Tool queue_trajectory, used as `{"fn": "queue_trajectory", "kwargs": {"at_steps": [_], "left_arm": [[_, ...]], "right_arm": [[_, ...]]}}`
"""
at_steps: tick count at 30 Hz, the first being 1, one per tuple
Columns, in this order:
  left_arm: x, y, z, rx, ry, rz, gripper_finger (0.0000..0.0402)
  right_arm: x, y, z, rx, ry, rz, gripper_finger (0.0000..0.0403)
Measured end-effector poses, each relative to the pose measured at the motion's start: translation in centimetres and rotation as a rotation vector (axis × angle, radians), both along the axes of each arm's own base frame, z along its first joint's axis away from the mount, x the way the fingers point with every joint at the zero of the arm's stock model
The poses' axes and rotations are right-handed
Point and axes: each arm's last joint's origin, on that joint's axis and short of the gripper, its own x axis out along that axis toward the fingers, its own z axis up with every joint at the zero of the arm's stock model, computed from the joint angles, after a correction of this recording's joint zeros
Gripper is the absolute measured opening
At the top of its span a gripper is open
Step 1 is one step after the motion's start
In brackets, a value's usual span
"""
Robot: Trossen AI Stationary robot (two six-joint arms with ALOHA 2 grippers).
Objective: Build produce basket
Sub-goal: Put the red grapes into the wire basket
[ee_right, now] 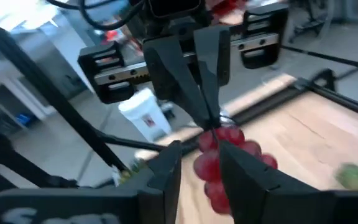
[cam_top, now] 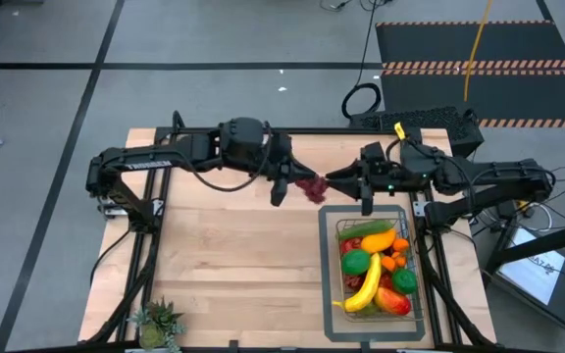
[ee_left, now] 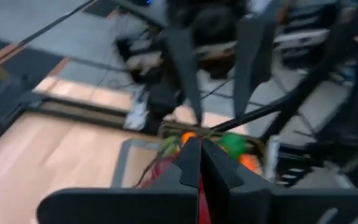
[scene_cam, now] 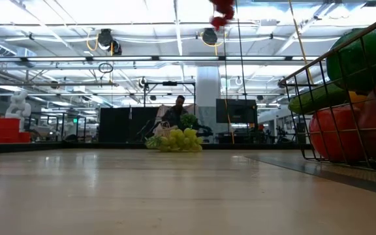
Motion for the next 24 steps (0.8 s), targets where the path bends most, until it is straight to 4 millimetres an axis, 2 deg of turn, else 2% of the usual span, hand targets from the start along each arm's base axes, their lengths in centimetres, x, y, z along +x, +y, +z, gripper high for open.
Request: {"fn": "queue_trajectory", "kwargs": {"at_steps": [3, 10, 14, 17, 24], "left_arm": [[-0.2, -0.3, 0.9, -0.002, -0.032, -0.051, 0.0002], [-0.2, -1.4, 1.4, -0.002, -0.043, -0.095, 0.0003], [-0.2, -2.2, 1.4, -0.005, -0.041, -0.119, 0.0002], [-0.2, -2.8, 1.3, -0.002, -0.036, -0.124, 0.0004], [-0.2, -3.1, 1.3, -0.004, -0.033, -0.124, 0.0005]], "right_arm": [[1.1, 0.5, 0.0, 0.018, -0.046, 0.016, 0.0116], [3.6, 1.7, -1.1, 0.022, -0.053, 0.053, 0.0167], [4.5, 2.3, -1.4, 0.007, -0.065, 0.039, 0.0174], [4.8, 2.6, -1.7, 0.003, -0.056, 0.031, 0.0162], [4.5, 2.9, -1.5, 0.006, -0.065, 0.048, 0.0099]]}}
